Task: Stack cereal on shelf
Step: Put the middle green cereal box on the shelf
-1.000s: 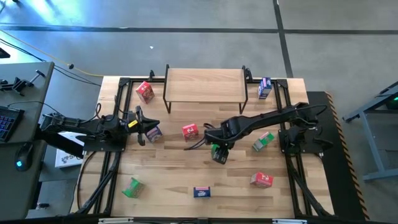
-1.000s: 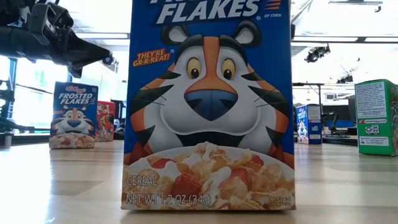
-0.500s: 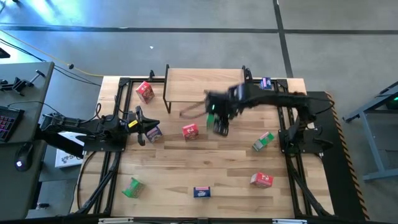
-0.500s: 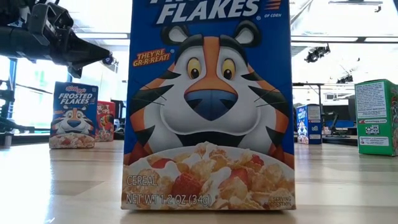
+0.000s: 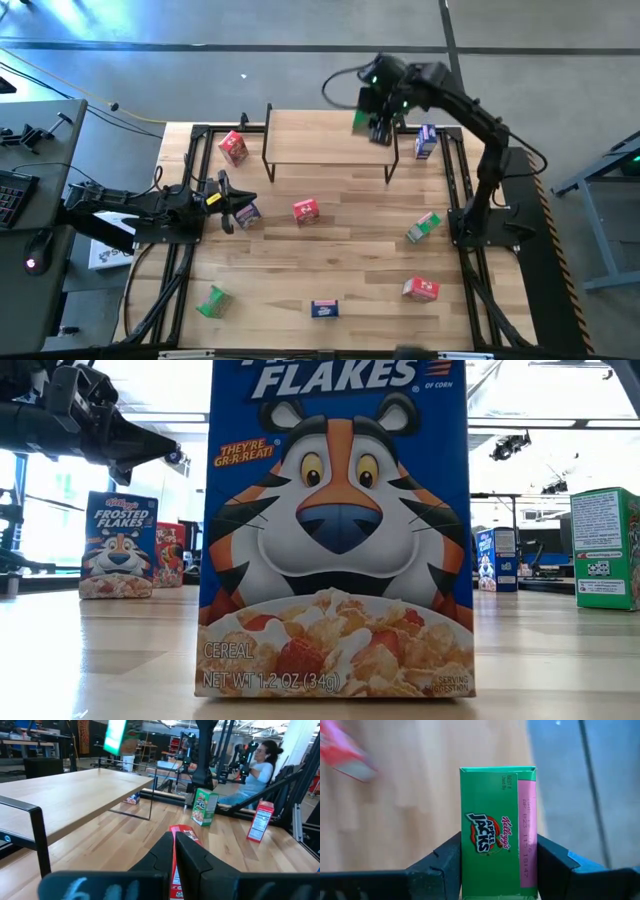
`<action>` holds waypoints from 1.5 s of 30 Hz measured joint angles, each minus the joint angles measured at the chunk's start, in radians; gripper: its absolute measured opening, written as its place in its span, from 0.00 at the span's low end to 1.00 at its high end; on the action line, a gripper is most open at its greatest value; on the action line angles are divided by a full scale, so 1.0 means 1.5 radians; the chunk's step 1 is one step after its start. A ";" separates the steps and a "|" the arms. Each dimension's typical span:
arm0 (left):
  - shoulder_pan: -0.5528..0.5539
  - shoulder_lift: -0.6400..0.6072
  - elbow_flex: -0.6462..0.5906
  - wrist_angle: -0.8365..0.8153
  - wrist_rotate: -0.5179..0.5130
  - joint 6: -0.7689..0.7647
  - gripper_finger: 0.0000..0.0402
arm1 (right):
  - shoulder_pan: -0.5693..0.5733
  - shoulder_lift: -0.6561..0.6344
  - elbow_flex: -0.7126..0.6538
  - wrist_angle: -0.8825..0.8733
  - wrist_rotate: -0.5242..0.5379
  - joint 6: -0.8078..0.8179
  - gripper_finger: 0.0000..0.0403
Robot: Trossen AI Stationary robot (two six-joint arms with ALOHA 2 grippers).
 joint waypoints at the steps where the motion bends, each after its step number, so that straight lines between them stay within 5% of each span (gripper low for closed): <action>1: 0.000 0.000 0.000 0.000 -0.002 0.000 0.03 | -0.020 0.002 -0.004 0.004 0.000 -0.022 0.44; 16: 0.000 0.000 0.000 -0.001 -0.008 0.001 0.03 | -0.183 0.073 -0.006 0.042 -0.080 -0.132 0.44; 45: 0.000 0.000 0.000 0.003 -0.008 0.001 0.03 | -0.186 0.085 -0.006 0.054 -0.103 -0.122 0.44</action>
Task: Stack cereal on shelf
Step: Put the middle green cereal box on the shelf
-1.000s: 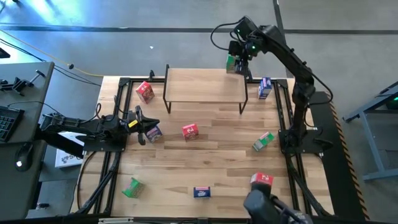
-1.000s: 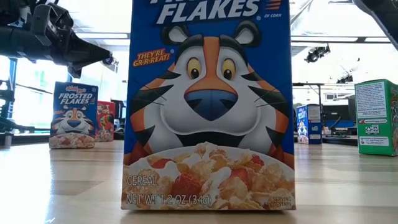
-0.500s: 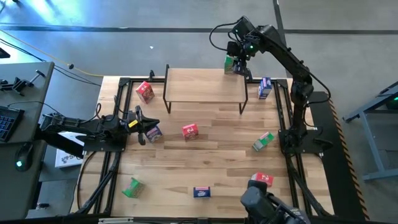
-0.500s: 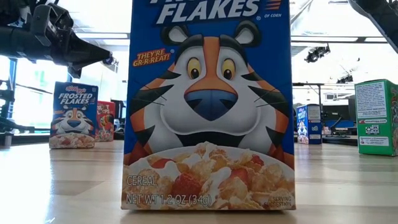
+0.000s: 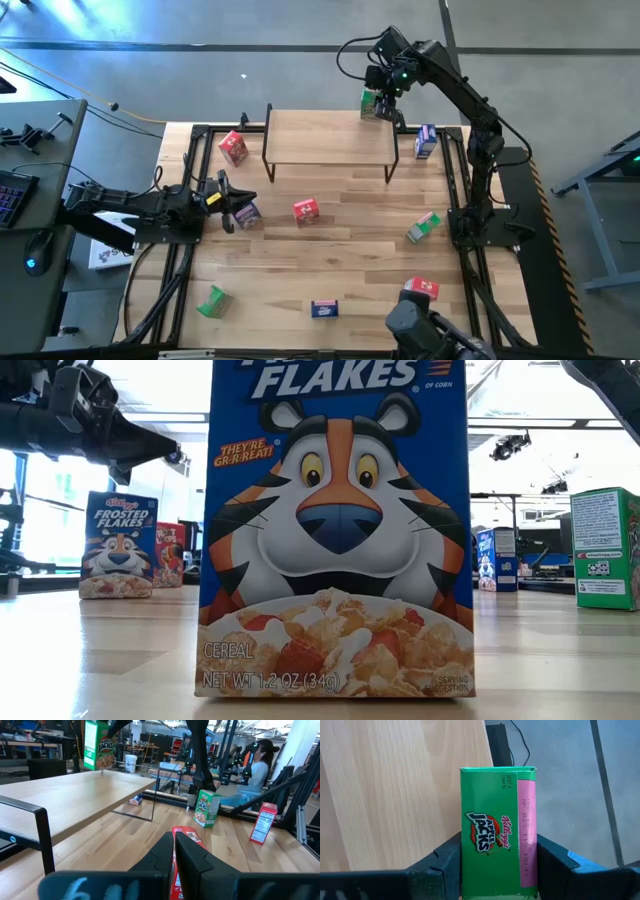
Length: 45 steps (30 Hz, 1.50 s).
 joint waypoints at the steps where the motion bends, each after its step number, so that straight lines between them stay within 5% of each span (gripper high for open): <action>1: 0.000 0.000 0.000 0.000 0.000 0.000 0.03 | 0.000 0.001 0.000 0.000 0.000 0.003 0.44; 27: 0.000 0.000 0.000 -0.001 0.000 -0.001 0.03 | 0.022 0.011 0.002 0.000 0.088 0.033 0.55; 34: 0.000 0.000 0.000 -0.001 0.000 -0.001 0.03 | 0.034 0.010 0.075 -0.017 0.093 0.038 0.55; 45: 0.000 0.000 0.000 -0.001 0.000 -0.001 0.03 | 0.053 -0.074 0.062 -0.038 0.098 0.107 0.55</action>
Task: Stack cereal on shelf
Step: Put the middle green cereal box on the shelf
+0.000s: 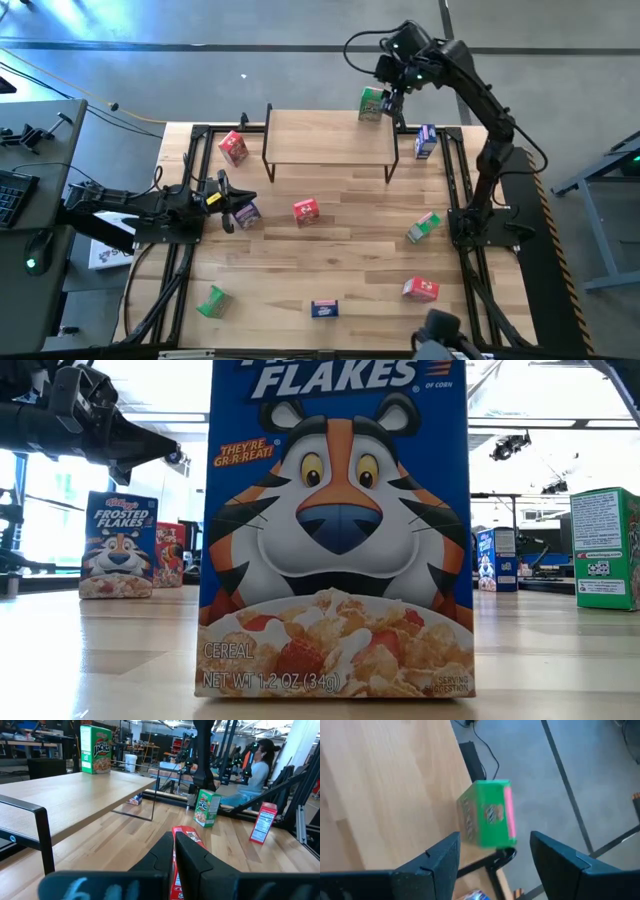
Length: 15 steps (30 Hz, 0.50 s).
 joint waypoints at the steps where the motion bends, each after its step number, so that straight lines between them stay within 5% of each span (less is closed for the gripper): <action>1: 0.000 0.000 0.000 0.000 0.000 0.000 0.03 | 0.000 -0.006 0.000 -0.009 -0.004 0.010 0.55; 9: 0.000 0.000 0.000 0.000 0.000 0.000 0.03 | -0.012 -0.042 -0.055 -0.065 -0.098 0.116 0.43; 15: 0.000 0.000 0.000 -0.001 0.024 0.001 0.03 | -0.011 -0.150 -0.287 0.037 -0.127 0.108 0.21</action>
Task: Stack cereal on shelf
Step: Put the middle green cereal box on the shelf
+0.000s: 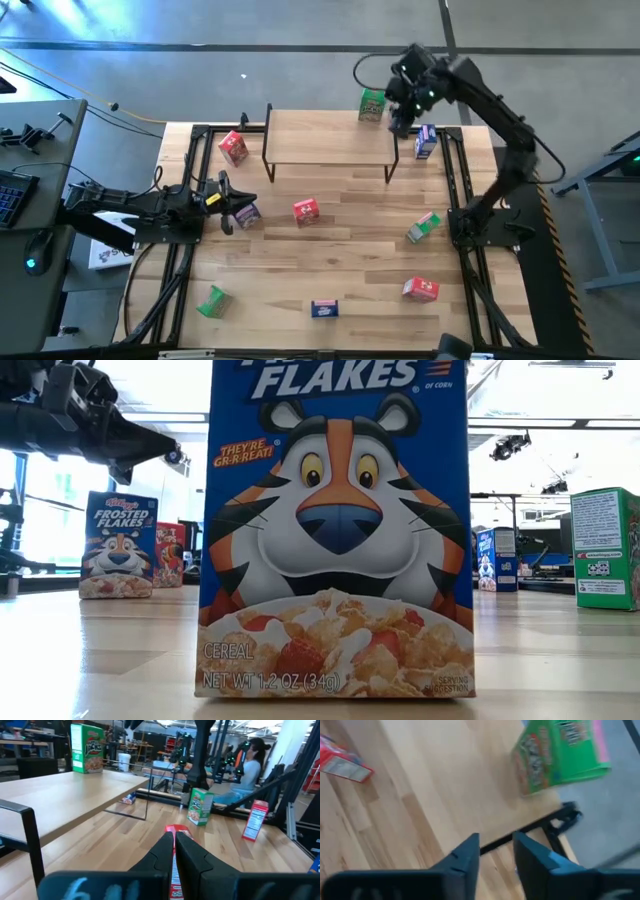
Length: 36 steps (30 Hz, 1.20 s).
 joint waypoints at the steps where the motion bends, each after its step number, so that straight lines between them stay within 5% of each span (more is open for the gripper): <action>1: 0.000 0.000 0.001 0.000 0.001 0.000 0.03 | 0.001 -0.032 -0.051 0.037 -0.013 0.000 0.17; 6: 0.000 0.000 0.002 0.001 0.011 -0.008 0.03 | 0.001 -0.195 -0.321 0.290 -0.036 0.028 0.01; 10: 0.000 0.000 0.002 0.007 0.018 -0.011 0.03 | 0.001 -0.298 -0.507 0.534 -0.071 0.116 0.05; 15: 0.000 0.000 0.002 0.011 0.018 -0.019 0.03 | 0.001 -0.324 -0.661 0.767 -0.116 0.190 0.11; 21: 0.000 0.000 0.002 0.034 0.018 -0.036 0.03 | 0.000 -0.287 -0.714 0.883 -0.040 0.204 0.12; 36: 0.000 0.000 0.002 0.049 -0.006 -0.035 0.03 | 0.000 -0.235 -0.712 0.951 0.111 0.221 0.06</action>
